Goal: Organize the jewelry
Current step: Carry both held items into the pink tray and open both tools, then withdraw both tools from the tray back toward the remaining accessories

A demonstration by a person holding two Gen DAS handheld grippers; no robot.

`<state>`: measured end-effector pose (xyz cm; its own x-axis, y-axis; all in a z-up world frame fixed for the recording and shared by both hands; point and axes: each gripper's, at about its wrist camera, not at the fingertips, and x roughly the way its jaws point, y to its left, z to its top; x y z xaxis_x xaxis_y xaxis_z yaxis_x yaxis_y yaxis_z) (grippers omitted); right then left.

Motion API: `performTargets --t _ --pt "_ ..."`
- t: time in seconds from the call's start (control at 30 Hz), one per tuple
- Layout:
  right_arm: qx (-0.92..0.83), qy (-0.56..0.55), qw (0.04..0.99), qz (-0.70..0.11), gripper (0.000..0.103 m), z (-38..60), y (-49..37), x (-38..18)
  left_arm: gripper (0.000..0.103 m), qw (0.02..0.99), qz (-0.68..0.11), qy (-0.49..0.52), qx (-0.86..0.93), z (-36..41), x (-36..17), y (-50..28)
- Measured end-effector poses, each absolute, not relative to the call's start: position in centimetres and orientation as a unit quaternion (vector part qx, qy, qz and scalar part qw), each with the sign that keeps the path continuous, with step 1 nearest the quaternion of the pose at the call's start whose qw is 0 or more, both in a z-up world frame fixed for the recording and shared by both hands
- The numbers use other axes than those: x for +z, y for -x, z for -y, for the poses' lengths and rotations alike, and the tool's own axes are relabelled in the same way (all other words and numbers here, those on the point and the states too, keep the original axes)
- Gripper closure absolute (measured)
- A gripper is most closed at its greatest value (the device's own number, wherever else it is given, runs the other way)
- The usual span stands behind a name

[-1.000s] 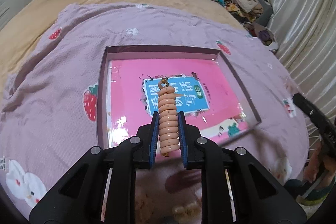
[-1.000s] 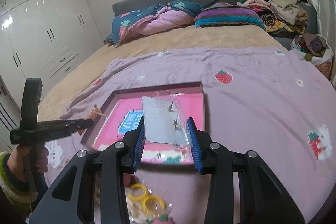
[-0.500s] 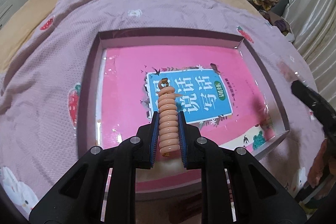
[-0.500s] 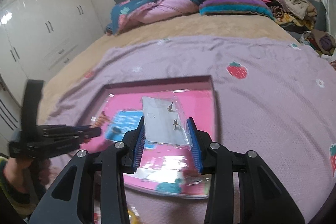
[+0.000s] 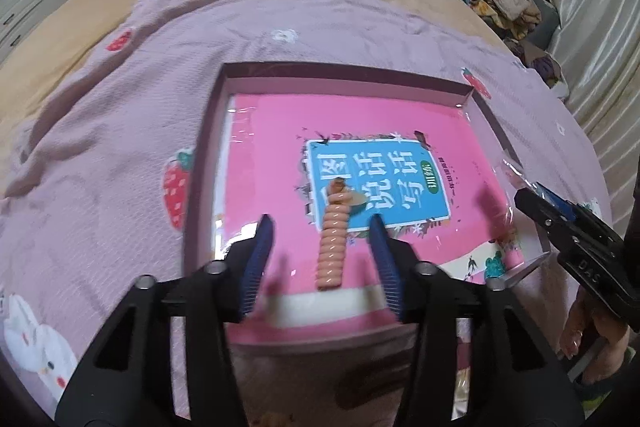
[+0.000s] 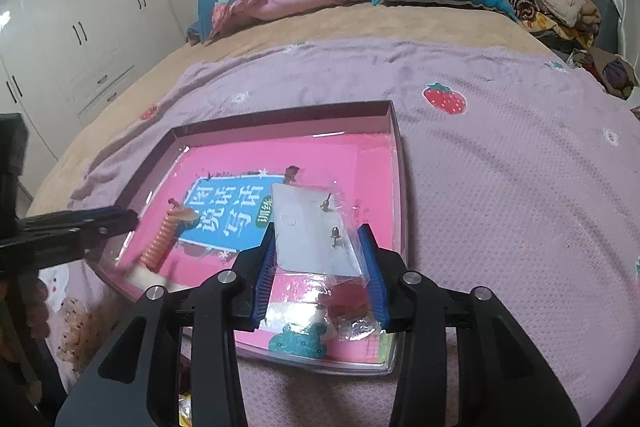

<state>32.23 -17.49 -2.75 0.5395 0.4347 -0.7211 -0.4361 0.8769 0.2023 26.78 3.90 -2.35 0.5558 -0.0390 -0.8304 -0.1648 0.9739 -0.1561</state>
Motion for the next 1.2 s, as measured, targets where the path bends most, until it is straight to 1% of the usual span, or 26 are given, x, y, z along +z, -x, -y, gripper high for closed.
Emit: performTargets --t 0.07,0.1,0.17,0.2,0.27,0.33,0.47,0.53,0.6,0.7,0.83,1.13,1.2 --pt "0.249 -0.002 0.874 -0.417 0.061 17.5 -32.2 -3.0 0.047 0.877 -0.466 0.111 0.042 -4.2 -2.0 -26.1" --pt "0.249 -0.004 0.873 -0.419 0.060 17.5 -32.2 -3.0 0.046 0.878 -0.464 0.113 0.044 -4.3 -1.8 -25.9" --pt "0.252 -0.008 0.870 -0.423 0.052 17.6 -32.1 -3.0 0.037 0.880 -0.459 0.115 0.050 -4.3 -1.3 -25.1" --pt "0.252 -0.010 0.871 -0.421 0.048 17.6 -32.0 -2.8 0.035 0.880 -0.457 0.115 0.053 -4.4 -1.1 -24.8" --pt "0.256 -0.013 0.874 -0.413 0.045 17.8 -31.8 -2.1 0.029 0.882 -0.452 0.116 0.059 -4.6 -0.6 -24.2" --pt "0.258 -0.018 0.878 -0.404 0.038 18.1 -31.5 -1.4 0.025 0.884 -0.447 0.120 0.063 -4.7 -0.1 -23.7" --pt "0.258 -0.031 0.888 -0.380 0.030 19.1 -30.8 0.5 0.019 0.889 -0.434 0.129 0.067 -4.9 1.1 -22.6" --pt "0.256 -0.035 0.894 -0.367 0.025 19.6 -30.5 1.5 0.017 0.892 -0.427 0.130 0.070 -5.0 1.8 -22.0" --pt "0.256 -0.039 0.898 -0.355 0.023 20.0 -30.1 2.4 0.017 0.894 -0.422 0.133 0.071 -5.0 2.4 -21.5" --pt "0.260 -0.043 0.903 -0.340 0.023 20.4 -29.5 3.6 0.017 0.897 -0.413 0.137 0.073 -4.9 3.1 -20.7" --pt "0.265 -0.045 0.908 -0.320 0.017 20.8 -28.5 5.1 0.017 0.904 -0.397 0.140 0.074 -4.8 4.2 -19.2" --pt "0.276 -0.033 0.921 -0.274 0.016 21.2 -24.8 8.4 0.017 0.914 -0.373 0.138 0.075 -4.4 6.4 -16.1" --pt "0.279 -0.033 0.921 -0.270 0.016 21.3 -23.8 8.9 0.011 0.916 -0.368 0.140 0.074 -4.4 6.8 -15.6"
